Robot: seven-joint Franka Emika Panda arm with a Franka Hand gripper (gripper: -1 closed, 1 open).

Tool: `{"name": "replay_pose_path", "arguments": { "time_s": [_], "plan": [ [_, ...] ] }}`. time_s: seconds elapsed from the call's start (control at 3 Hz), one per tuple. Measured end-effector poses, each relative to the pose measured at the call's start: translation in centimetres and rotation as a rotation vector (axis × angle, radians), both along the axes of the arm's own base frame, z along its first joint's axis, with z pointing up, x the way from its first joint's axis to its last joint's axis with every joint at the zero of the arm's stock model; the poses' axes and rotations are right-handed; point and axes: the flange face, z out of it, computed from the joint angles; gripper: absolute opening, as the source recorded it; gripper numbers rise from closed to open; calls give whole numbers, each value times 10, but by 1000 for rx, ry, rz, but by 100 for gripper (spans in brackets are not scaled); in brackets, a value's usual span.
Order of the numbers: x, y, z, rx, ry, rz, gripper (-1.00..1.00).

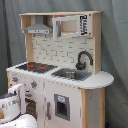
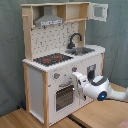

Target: Play with the kitchen

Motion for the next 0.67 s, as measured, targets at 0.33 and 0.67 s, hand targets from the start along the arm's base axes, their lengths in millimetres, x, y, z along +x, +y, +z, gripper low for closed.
{"name": "replay_pose_path", "arguments": {
  "time_s": [0.33,0.67],
  "plan": [
    [0,0,0,0,0,0,-100],
    [-20,11,0,12,-41,-32,-100]
  ]
}}
